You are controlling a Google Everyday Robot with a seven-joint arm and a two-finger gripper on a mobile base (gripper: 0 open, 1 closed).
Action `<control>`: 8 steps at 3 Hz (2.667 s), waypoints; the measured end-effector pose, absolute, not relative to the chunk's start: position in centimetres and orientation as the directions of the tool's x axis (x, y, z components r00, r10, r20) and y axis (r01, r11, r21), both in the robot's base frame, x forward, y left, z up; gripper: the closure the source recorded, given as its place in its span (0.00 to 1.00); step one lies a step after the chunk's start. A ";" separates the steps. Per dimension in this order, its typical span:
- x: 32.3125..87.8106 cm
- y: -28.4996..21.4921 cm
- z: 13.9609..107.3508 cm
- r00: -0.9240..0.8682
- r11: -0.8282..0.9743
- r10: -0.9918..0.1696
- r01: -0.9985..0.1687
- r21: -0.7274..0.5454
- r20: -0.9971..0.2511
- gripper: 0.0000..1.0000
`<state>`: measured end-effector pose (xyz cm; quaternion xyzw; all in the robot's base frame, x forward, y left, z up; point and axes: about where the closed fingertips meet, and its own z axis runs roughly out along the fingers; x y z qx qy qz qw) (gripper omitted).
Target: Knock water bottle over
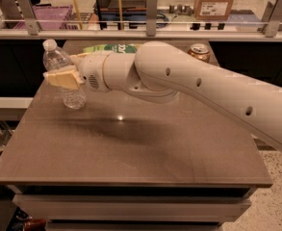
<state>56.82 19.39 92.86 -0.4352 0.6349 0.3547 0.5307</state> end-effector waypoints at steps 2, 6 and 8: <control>56.6 19.8 93.0 -0.054 0.363 -0.177 -0.932 -0.014 -0.983 1.00; 57.6 16.2 93.8 -0.083 0.373 -0.311 -0.927 -0.041 -0.947 1.00; 57.3 13.5 94.4 -0.107 0.363 -0.461 -0.929 -0.077 -0.881 1.00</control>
Offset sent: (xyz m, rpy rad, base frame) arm -0.0013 0.0018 0.0008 -0.0003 -0.0014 0.0032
